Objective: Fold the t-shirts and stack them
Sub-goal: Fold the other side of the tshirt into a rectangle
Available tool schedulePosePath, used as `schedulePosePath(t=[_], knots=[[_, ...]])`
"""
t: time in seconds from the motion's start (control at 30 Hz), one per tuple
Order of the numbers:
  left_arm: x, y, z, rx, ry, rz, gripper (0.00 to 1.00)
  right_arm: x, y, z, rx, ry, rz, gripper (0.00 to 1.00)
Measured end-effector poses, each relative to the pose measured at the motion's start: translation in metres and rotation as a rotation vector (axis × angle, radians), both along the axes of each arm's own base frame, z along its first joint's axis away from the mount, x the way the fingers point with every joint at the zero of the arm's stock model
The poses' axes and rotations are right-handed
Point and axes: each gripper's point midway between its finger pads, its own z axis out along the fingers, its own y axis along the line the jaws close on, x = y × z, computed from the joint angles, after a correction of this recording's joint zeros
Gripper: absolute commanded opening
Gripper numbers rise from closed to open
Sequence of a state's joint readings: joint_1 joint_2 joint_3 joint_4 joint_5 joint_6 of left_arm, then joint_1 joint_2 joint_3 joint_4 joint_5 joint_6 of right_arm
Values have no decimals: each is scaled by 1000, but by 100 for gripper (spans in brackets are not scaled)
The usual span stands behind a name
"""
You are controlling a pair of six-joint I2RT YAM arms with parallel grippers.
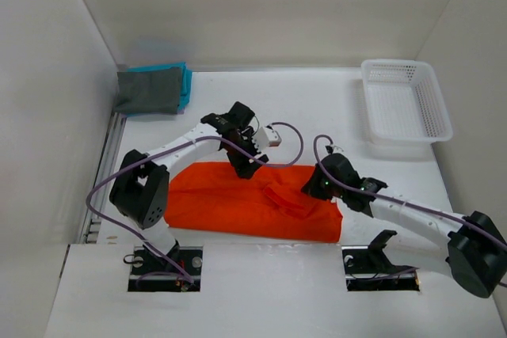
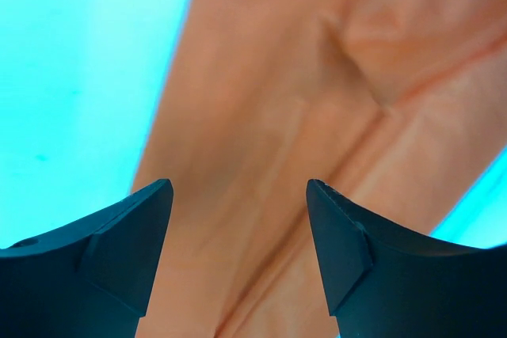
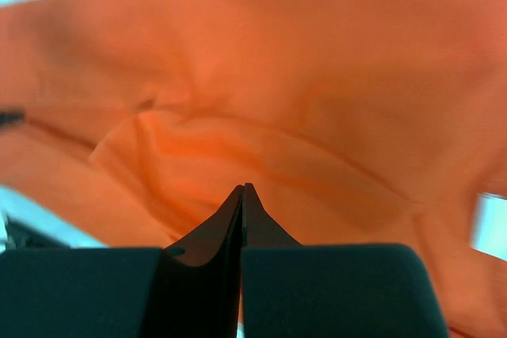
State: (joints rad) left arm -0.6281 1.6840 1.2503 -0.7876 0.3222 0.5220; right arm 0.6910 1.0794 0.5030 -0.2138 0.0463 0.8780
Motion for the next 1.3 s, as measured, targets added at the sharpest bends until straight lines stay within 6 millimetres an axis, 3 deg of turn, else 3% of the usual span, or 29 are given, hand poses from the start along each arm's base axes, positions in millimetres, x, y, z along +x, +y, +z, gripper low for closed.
schedulePosePath(t=[0.1, 0.23, 0.33, 0.47, 0.63, 0.8, 0.93, 1.13, 1.3], knots=[[15, -9, 2, -26, -33, 61, 68, -13, 17, -3, 31, -2, 75, 1], [25, -46, 1, -81, -58, 65, 67, -37, 26, -12, 62, 27, 144, 2], [17, -74, -10, -101, -41, 40, 67, -46, 20, -25, 61, 66, 131, 2], [-1, -88, -27, -87, 19, 18, 65, -58, 16, -38, 56, 114, 121, 2], [-12, -82, -38, -68, 57, 3, 63, -69, 22, -39, 77, 126, 141, 2], [-38, -60, -57, 0, 102, -55, 64, -76, 24, -35, 100, 117, 153, 3], [-50, -61, -57, 11, 85, -108, 64, -75, 25, -31, 112, 105, 150, 4], [-44, -61, -60, 32, 35, -114, 68, -76, 23, -37, 92, 116, 152, 4], [-34, -55, -54, 35, 5, -95, 78, -66, 10, -21, 95, 76, 103, 12]])
